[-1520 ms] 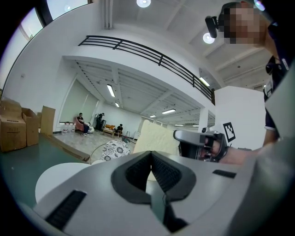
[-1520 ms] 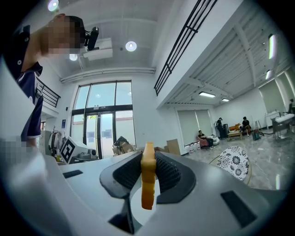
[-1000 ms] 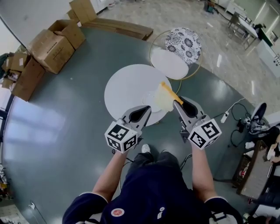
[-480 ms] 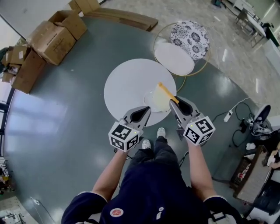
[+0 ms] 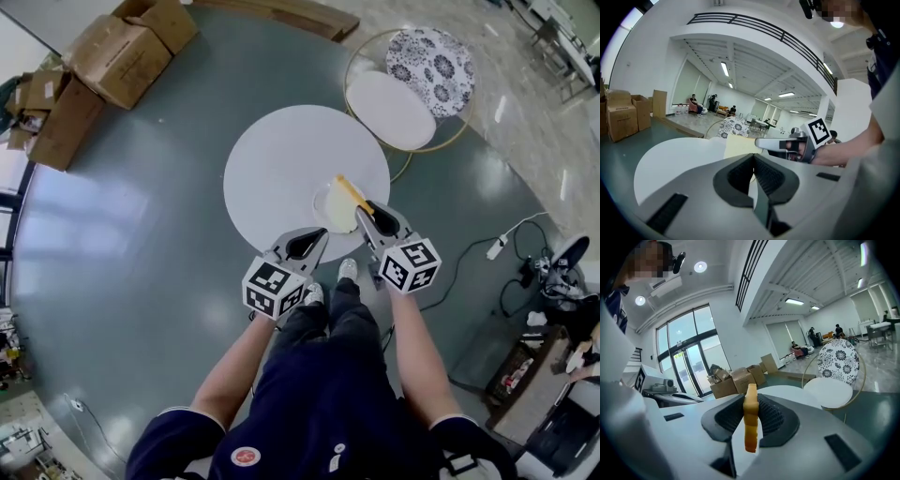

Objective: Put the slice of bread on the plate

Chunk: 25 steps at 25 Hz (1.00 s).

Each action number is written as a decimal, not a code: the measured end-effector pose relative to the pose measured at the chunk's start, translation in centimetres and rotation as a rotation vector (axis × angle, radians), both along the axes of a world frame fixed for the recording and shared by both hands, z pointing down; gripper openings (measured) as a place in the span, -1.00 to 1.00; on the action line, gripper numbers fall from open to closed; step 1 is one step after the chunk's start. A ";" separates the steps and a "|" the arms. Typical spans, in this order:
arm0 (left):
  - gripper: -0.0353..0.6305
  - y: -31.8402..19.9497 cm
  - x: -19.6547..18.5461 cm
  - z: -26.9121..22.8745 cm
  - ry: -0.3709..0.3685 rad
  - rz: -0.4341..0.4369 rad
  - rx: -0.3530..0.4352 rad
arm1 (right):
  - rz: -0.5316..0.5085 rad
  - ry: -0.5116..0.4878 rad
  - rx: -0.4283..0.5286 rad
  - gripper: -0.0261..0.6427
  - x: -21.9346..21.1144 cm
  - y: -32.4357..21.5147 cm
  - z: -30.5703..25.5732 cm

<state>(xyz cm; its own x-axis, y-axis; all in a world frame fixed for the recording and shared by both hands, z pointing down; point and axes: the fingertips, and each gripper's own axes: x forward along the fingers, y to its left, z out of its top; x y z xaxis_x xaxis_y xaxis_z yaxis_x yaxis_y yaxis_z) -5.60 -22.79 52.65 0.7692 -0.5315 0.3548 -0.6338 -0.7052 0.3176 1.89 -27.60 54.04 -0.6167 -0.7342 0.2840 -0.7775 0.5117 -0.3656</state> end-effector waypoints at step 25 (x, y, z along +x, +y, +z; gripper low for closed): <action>-0.88 -2.1 1.1 4.9 -0.054 -0.018 -0.102 | 0.052 -0.095 -0.182 -0.66 2.1 -3.9 10.5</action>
